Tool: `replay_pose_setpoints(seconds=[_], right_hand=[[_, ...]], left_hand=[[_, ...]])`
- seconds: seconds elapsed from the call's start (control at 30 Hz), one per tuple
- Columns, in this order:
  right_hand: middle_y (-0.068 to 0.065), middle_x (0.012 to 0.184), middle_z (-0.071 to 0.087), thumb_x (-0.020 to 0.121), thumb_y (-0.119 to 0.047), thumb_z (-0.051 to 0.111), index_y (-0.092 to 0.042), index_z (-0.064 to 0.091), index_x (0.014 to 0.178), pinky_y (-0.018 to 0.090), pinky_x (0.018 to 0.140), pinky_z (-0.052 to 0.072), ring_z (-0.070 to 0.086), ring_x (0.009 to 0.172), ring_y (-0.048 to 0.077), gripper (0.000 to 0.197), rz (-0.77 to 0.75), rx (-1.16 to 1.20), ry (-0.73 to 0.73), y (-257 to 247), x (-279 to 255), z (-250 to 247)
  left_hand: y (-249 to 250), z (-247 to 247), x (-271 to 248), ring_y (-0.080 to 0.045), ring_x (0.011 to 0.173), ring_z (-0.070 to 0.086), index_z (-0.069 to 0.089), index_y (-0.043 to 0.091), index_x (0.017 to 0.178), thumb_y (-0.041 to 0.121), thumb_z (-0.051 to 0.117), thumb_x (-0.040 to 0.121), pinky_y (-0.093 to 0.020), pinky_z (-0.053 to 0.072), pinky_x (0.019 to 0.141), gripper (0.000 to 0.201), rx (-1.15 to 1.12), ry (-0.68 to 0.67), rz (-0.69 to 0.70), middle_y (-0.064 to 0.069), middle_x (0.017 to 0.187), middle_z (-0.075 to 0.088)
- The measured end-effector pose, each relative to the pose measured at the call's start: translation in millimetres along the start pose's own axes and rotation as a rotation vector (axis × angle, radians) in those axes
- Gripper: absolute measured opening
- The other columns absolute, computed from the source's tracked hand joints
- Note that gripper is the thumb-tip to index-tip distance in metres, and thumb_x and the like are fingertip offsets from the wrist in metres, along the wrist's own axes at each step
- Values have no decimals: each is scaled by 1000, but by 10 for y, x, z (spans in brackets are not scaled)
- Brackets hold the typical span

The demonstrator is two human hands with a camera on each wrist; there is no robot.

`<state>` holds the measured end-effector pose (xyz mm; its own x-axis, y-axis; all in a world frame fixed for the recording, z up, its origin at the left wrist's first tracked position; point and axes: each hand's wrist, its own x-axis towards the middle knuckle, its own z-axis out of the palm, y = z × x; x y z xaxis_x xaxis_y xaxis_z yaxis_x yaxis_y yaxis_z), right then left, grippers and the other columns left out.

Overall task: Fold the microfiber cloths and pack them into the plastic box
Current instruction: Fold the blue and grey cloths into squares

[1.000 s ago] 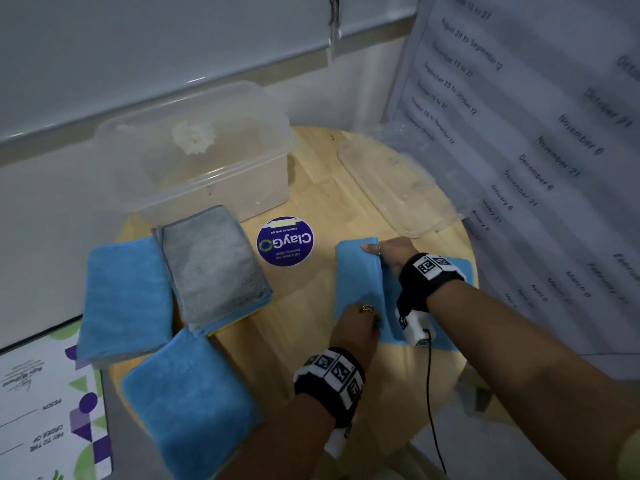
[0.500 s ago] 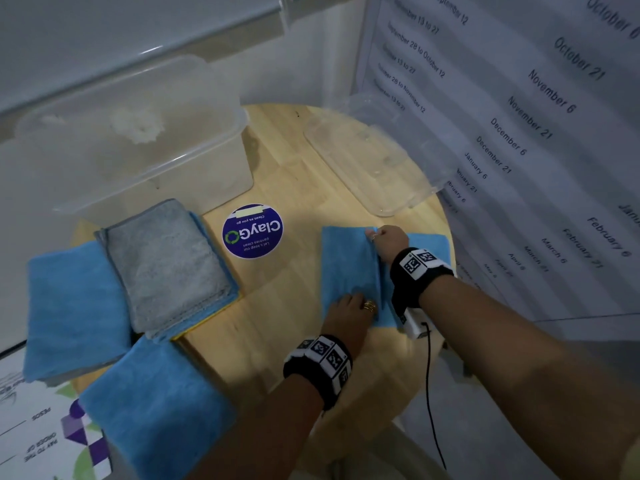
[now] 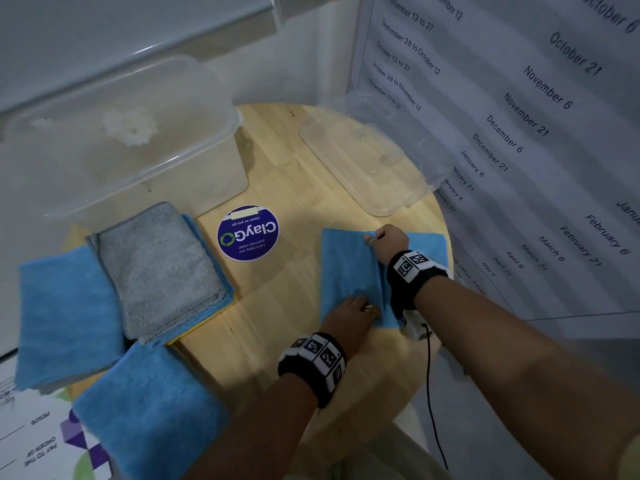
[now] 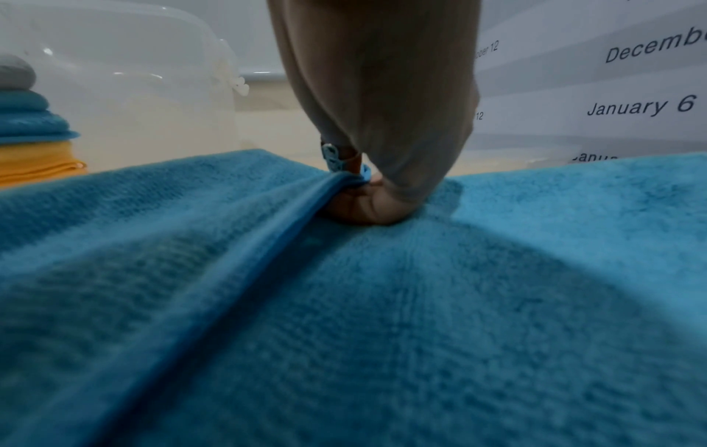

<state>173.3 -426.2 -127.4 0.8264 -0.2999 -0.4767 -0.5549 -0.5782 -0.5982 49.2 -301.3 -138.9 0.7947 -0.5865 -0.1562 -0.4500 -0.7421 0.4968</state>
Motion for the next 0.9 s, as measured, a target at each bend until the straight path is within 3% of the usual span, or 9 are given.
replay_pose_setpoints(seconds=[0.1, 0.23, 0.3, 0.37, 0.43, 0.5, 0.57, 0.7, 0.9], right_hand=[[-6, 68, 37, 88, -21, 61, -19, 34, 63, 13, 45, 27, 44, 77, 16, 37, 0, 77, 83, 18, -49, 32], [5, 87, 49, 86, -22, 63, -10, 46, 85, 28, 63, 37, 47, 80, 21, 21, -39, 42, 104, -6, -131, 10], [13, 107, 49, 85, -18, 64, -3, 49, 104, 34, 76, 42, 48, 95, 26, 28, -171, -113, 158, -24, -178, -47], [16, 121, 49, 86, -7, 58, -1, 53, 114, 40, 93, 44, 47, 109, 31, 29, -465, -226, 199, -57, -263, -55], [22, 136, 46, 89, 0, 50, 1, 51, 127, 40, 108, 37, 46, 123, 37, 38, -831, -366, 7, -35, -337, 25], [16, 154, 21, 98, -12, 41, -4, 28, 145, 42, 115, 16, 19, 142, 37, 50, -963, -653, -316, 74, -360, 132], [3, 159, -6, 102, -31, 30, -18, 0, 150, 40, 117, -1, -8, 146, 28, 58, -806, -849, -506, 168, -297, 162], [3, 159, -9, 90, -60, 30, -22, -5, 150, 43, 117, -2, -10, 146, 26, 79, -682, -841, -459, 180, -154, 123], [22, 145, 31, 83, -41, 62, -1, 29, 140, 47, 112, 26, 24, 136, 38, 78, -185, -460, 91, 534, -321, -347]], left_hand=[[-14, -9, -1, -28, 98, 61, 69, 4, 102, 13, 43, 86, -29, 49, 88, 32, -183, -46, -41, -17, 102, 62], [-74, -205, -16, -29, 103, 59, 64, 1, 109, 20, 50, 91, -26, 42, 90, 30, -306, -85, -72, -17, 110, 63], [-164, -326, 1, -30, 105, 59, 64, 0, 109, 7, 46, 89, -31, 44, 93, 27, -365, -13, -122, -17, 111, 63], [-238, -389, 28, -29, 113, 55, 62, 3, 112, 0, 42, 87, -35, 45, 97, 33, -339, 162, -283, -14, 122, 57], [-271, -395, 18, -31, 132, 41, 46, 2, 133, 9, 43, 89, -38, 39, 106, 45, -128, 141, -293, -16, 142, 41], [-302, -304, -55, -29, 146, 5, 4, 7, 149, 29, 43, 94, -41, 17, 116, 71, 54, -182, -318, -10, 158, -1], [-349, -255, -105, -27, 145, -14, -15, 14, 147, 42, 41, 95, -41, 3, 117, 81, 63, -332, -405, -6, 155, -23], [-402, -305, -103, -30, 142, -24, -22, 29, 144, 61, 45, 86, -47, -5, 116, 94, 54, -412, -455, -7, 151, -33], [-485, -424, 1, -33, 140, -28, -24, 45, 139, 72, 55, 72, -53, -8, 114, 107, 75, -460, -477, -8, 149, -37]])
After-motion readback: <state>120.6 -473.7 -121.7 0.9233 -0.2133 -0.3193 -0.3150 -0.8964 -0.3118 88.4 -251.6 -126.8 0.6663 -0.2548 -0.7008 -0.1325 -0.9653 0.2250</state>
